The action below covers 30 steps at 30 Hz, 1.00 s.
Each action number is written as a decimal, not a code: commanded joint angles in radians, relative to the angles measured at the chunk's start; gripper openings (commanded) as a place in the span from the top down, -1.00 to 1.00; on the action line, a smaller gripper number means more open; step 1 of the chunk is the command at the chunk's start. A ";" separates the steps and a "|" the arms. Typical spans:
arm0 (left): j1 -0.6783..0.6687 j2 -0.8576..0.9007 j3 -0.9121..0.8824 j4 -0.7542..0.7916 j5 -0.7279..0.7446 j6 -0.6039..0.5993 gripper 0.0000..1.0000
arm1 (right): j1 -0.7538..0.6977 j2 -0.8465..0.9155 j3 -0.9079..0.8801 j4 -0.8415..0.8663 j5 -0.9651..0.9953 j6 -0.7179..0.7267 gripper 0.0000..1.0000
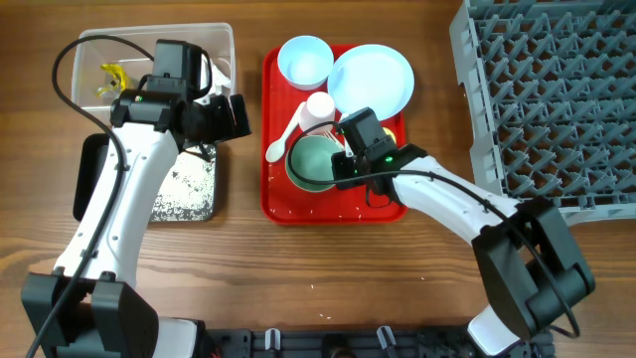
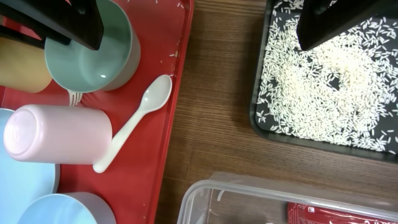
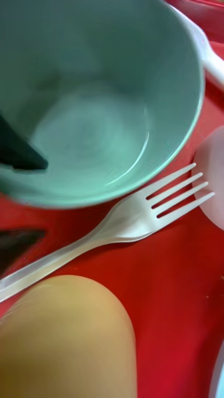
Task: Sort waste into correct bins and load items into the dishwasher rack
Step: 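Reach the right gripper to the green bowl and grasp its rim, then lift the green bowl with the right gripper and carry it over the rack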
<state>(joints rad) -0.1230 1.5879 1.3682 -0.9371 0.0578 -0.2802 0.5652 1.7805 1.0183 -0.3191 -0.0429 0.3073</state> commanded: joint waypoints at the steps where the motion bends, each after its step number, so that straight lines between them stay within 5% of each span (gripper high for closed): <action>1: 0.003 0.010 0.005 -0.004 0.012 -0.013 -1.00 | 0.000 0.024 0.016 0.006 0.021 -0.019 0.77; 3: 0.003 0.010 0.005 -0.003 0.012 -0.013 -1.00 | 0.000 0.024 0.016 0.005 0.021 -0.020 0.92; 9: 0.003 0.010 0.005 -0.003 0.011 -0.013 -1.00 | 0.000 -0.080 0.019 -0.057 0.073 -0.072 0.91; 18: 0.003 0.010 0.005 -0.002 0.012 -0.013 -1.00 | -0.003 -0.499 0.034 -0.067 0.692 -0.280 0.91; 23: 0.003 0.010 0.005 -0.003 0.012 -0.013 -1.00 | -0.108 -0.484 0.034 0.187 0.974 -0.583 0.91; 30: 0.003 0.010 0.005 -0.002 0.012 -0.013 -1.00 | -0.391 -0.315 0.034 0.771 0.852 -0.913 0.91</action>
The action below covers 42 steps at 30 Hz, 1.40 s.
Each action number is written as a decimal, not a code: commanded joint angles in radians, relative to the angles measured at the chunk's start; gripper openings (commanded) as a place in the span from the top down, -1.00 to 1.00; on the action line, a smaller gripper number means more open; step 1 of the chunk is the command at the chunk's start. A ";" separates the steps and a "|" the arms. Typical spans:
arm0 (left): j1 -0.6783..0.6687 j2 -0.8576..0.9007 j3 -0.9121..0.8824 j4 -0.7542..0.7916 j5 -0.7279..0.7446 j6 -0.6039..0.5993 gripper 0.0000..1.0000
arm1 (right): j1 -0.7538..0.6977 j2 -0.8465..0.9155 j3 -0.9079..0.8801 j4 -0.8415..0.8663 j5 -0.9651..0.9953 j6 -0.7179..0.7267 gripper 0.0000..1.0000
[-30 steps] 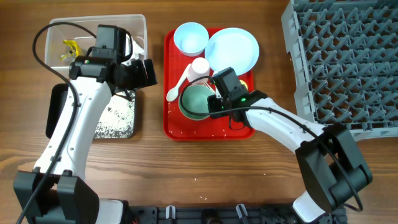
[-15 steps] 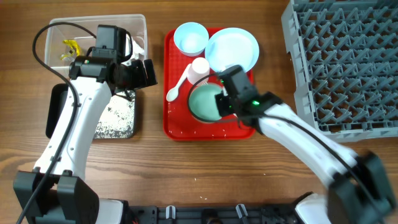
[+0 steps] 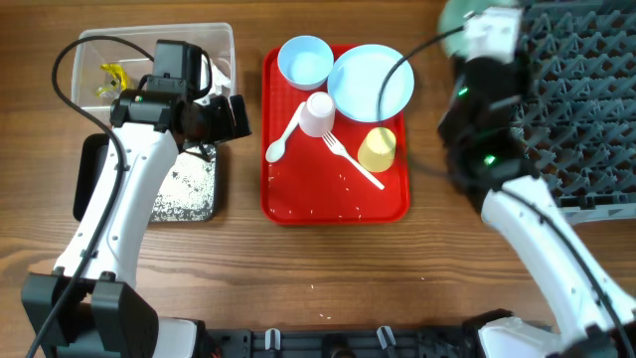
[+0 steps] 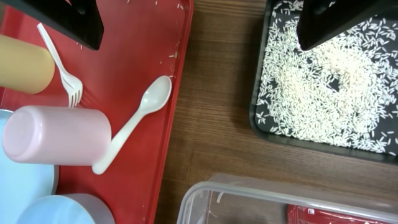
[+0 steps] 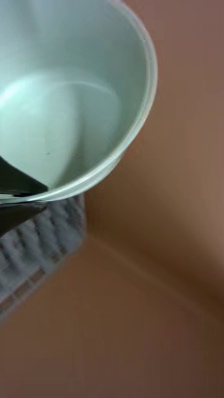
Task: Sort waste into correct bins and load items into the dishwasher rack
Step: 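Lift the green bowl with the right gripper and carry it over the rack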
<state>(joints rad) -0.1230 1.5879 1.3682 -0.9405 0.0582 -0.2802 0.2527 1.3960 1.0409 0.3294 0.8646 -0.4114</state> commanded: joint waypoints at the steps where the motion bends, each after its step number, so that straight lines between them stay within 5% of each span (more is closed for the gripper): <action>1: 0.003 0.010 0.005 0.001 0.011 -0.013 -1.00 | -0.110 0.103 0.011 0.188 -0.094 -0.260 0.91; 7: 0.003 0.010 0.005 0.001 0.011 -0.013 -1.00 | -0.248 0.344 0.011 0.489 -0.224 -0.621 0.91; 10: 0.003 0.010 0.005 0.001 0.011 -0.013 -1.00 | -0.297 0.460 0.011 0.701 -0.231 -0.571 0.91; 12: 0.003 0.010 0.005 0.001 0.011 -0.013 -1.00 | -0.317 0.501 0.012 0.727 -0.233 -0.381 0.92; 17: 0.003 0.010 0.005 0.001 0.011 -0.013 -1.00 | -0.323 0.504 0.036 0.578 -0.196 0.023 0.92; 29: 0.003 0.010 0.005 0.001 0.011 -0.013 -1.00 | -0.331 0.511 0.436 0.005 -0.388 0.203 0.87; 37: 0.003 0.010 0.005 0.001 0.011 -0.013 -1.00 | -0.347 0.663 0.525 0.025 -0.296 -0.291 0.87; 42: 0.003 0.010 0.005 0.001 0.011 -0.013 -1.00 | -0.331 0.728 0.524 0.042 -0.276 -0.339 0.87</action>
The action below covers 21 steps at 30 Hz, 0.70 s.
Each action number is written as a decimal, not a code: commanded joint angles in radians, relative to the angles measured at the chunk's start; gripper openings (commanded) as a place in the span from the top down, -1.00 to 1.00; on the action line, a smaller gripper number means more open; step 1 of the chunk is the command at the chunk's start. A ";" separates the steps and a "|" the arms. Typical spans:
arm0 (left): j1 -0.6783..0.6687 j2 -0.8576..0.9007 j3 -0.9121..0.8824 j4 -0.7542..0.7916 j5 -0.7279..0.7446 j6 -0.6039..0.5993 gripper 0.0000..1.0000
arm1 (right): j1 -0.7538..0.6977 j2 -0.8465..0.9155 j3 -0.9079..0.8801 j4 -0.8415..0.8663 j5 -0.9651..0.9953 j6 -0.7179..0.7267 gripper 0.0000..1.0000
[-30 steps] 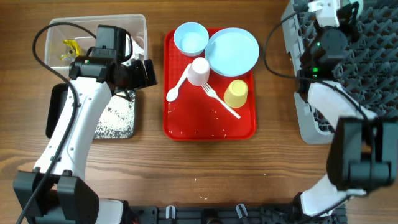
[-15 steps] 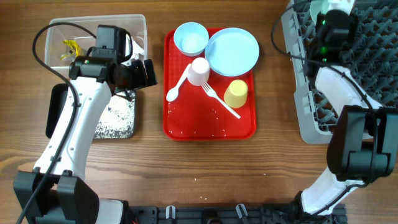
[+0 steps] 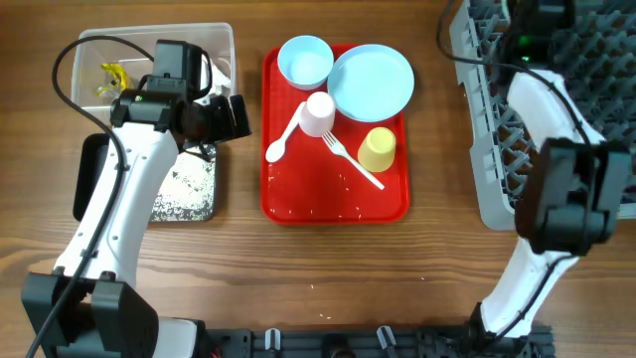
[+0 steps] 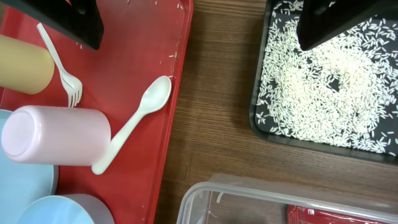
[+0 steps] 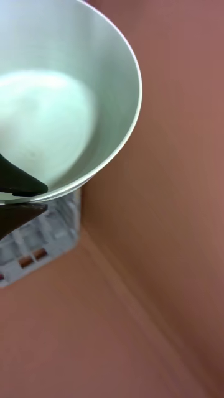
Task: Sort waste into correct bins and load items into the dishwasher rack
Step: 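Lift the green bowl with the right gripper and carry it over the rack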
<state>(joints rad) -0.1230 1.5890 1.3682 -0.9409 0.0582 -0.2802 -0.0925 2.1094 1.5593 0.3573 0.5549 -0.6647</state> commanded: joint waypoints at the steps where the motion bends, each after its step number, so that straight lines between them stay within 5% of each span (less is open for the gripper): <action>1: 0.003 0.008 0.005 0.002 0.011 -0.013 -1.00 | 0.017 0.024 0.006 0.025 0.041 -0.117 0.88; 21: 0.003 0.008 0.005 0.001 0.011 -0.013 -1.00 | 0.017 0.094 0.003 0.029 0.077 -0.304 0.89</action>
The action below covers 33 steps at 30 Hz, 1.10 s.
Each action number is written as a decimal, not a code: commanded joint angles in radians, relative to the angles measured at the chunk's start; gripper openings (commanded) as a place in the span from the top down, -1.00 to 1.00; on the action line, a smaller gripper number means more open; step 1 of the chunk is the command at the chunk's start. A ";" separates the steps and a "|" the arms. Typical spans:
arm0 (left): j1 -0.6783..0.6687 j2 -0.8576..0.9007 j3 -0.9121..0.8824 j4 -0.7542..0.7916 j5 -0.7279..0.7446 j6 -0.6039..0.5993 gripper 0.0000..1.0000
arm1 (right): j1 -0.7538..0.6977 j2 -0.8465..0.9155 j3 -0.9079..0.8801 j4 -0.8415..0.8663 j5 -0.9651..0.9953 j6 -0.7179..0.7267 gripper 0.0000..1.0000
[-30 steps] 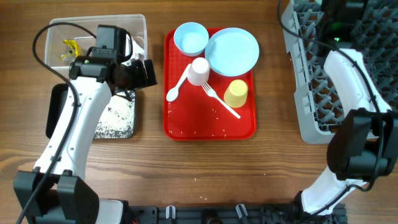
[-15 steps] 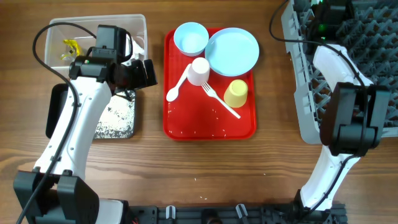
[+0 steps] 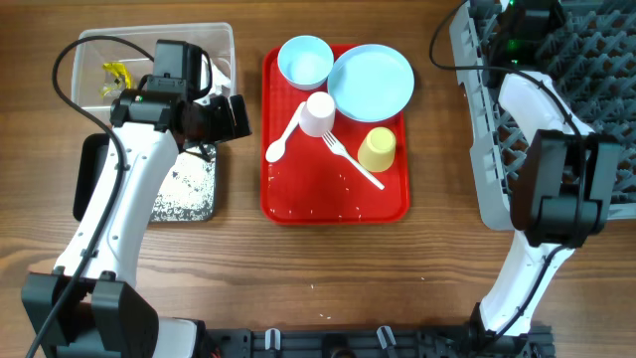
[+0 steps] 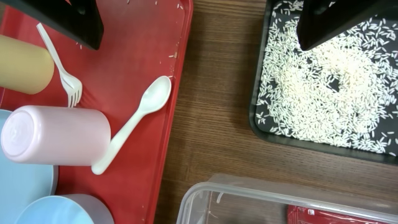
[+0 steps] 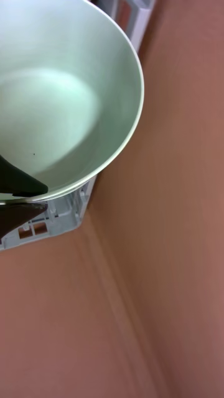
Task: Sort waste into correct bins and load items into the dishwasher rack
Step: 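Lift the green bowl with the right gripper and carry it over the rack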
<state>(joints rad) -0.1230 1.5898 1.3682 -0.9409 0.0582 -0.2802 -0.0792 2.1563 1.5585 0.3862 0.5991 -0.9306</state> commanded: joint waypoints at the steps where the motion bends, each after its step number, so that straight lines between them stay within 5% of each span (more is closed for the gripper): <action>1: 0.003 0.008 0.005 0.001 0.011 -0.013 -1.00 | 0.003 0.051 0.004 -0.001 0.033 -0.038 0.89; 4: 0.003 0.008 0.005 0.001 0.011 -0.013 -1.00 | 0.003 0.053 0.004 -0.002 0.038 -0.038 0.87; 5: 0.003 0.008 0.005 0.002 0.011 -0.013 -1.00 | 0.003 0.053 0.004 -0.002 0.039 -0.038 0.72; 8: 0.003 0.008 0.005 0.001 0.011 -0.013 -1.00 | 0.005 0.053 0.004 -0.015 0.053 -0.037 -0.14; 12: 0.003 0.008 0.005 0.001 0.011 -0.013 -1.00 | 0.022 0.053 0.004 -0.030 0.063 -0.035 -0.99; 18: 0.003 0.008 0.005 0.001 0.011 -0.013 -1.00 | 0.063 0.053 0.004 -0.026 0.077 -0.007 -1.00; 23: 0.003 0.008 0.005 0.001 0.011 -0.013 -1.00 | 0.066 0.038 0.005 -0.063 0.220 0.325 -1.00; 29: 0.003 0.008 0.005 0.002 0.011 -0.013 -1.00 | 0.067 -0.137 0.010 -0.418 -0.069 0.712 -1.00; 33: 0.003 0.008 0.005 0.001 0.011 -0.013 -1.00 | 0.066 -0.227 0.046 -0.647 -0.307 0.836 -1.00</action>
<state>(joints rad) -0.1230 1.5898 1.3682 -0.9409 0.0578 -0.2802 -0.0185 2.0327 1.5627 -0.1558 0.5369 -0.2790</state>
